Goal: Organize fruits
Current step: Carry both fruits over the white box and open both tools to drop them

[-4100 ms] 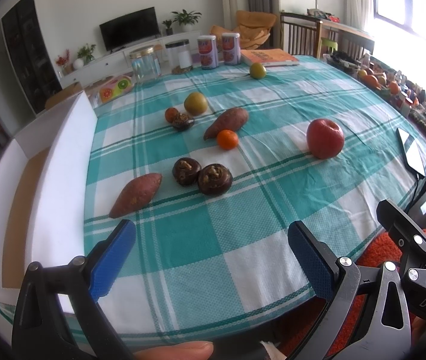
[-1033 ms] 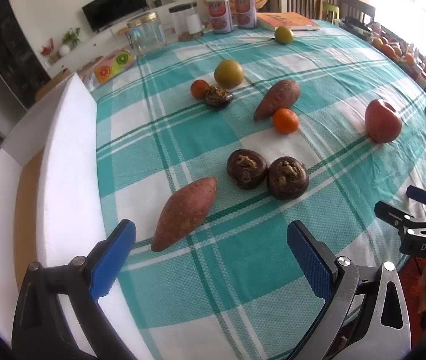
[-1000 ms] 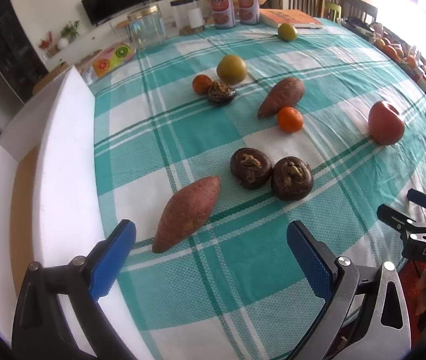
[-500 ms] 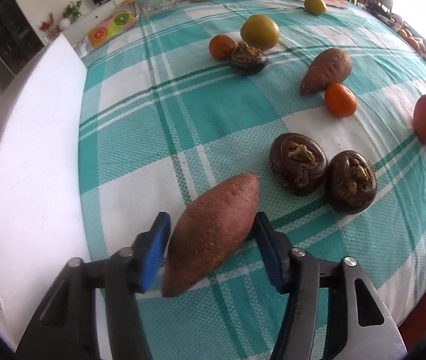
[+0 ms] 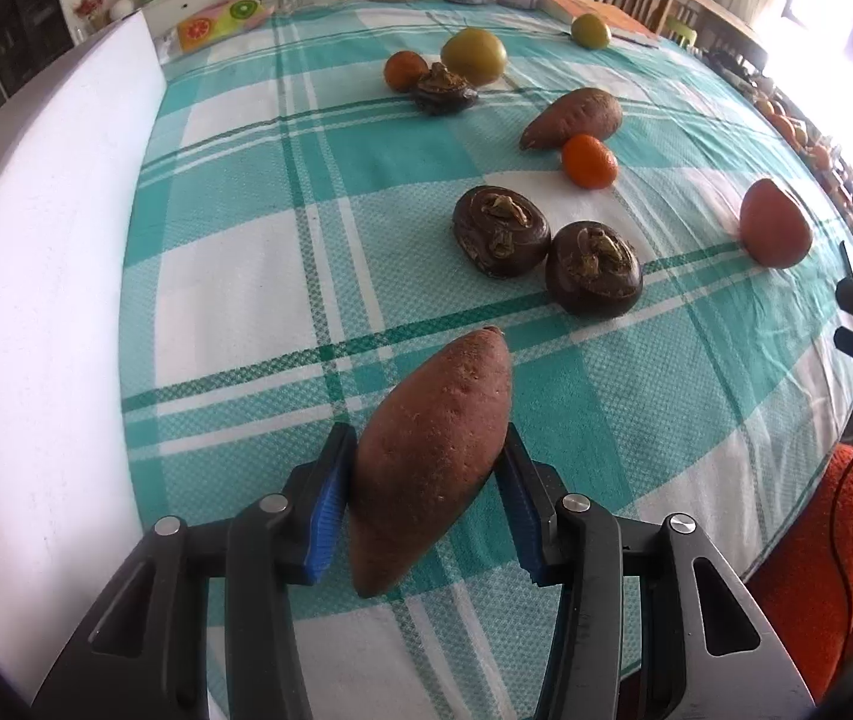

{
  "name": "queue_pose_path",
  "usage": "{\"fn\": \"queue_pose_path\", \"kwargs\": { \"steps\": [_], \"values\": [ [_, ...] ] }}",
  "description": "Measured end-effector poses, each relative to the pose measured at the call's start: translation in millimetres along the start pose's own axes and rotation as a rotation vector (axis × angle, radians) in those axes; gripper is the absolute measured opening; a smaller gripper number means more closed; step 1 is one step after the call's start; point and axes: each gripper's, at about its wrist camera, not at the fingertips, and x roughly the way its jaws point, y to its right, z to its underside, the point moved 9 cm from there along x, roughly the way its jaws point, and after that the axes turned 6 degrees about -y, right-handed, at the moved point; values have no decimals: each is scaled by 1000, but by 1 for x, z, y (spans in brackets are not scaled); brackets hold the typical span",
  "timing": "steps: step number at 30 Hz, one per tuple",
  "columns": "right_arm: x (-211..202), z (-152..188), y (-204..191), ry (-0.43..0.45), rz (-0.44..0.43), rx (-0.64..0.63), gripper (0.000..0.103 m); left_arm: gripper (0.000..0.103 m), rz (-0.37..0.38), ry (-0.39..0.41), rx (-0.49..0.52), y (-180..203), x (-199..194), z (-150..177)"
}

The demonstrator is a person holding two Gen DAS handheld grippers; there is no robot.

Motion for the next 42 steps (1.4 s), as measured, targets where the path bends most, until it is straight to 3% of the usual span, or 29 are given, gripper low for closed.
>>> {"fn": "queue_pose_path", "kwargs": {
  "steps": [4, 6, 8, 12, 13, 14, 18, 22, 25, 27, 30, 33, 38, 42],
  "values": [
    [30, 24, -76, -75, -11, -277, 103, 48, -4, 23, 1, 0, -2, 4],
    [47, 26, -111, -81, -38, -366, 96, 48, 17, 20, -16, 0, -3, 6],
    [69, 22, -135, -91, -49, -429, 83, 48, 38, 18, -33, -1, -4, 8],
    [109, 11, -157, -124, -20, -491, 80, 48, 63, 26, -48, 0, -9, 12],
    [111, 8, -161, -101, 0, -524, 69, 48, 72, 28, -51, 1, -10, 13],
    [113, 8, -166, -114, -24, -536, 49, 48, 83, 31, -55, 2, -12, 13],
    [103, 7, -153, -133, -40, -459, 49, 48, 160, 57, -80, 7, -28, 14],
    [73, 8, -133, -150, -143, -284, 49, 47, 288, 104, -118, 12, -67, 8],
    [45, 7, -151, -139, -233, -248, 49, 47, 384, 167, -157, 4, -111, 1],
    [26, 9, -183, -127, -308, -267, 49, 47, 408, 233, -193, -16, -143, -5],
    [4, 19, -247, -127, -433, -327, 49, 48, 328, 333, -262, -64, -181, -10],
    [-5, 45, -319, -155, -531, -421, 49, 48, 174, 378, -357, -128, -191, -3],
    [17, 108, -411, -267, -582, -582, 49, 48, -79, 324, -521, -224, -160, 29],
    [48, 144, -444, -317, -540, -673, 49, 48, -156, 263, -610, -262, -133, 53]
  ]
}}
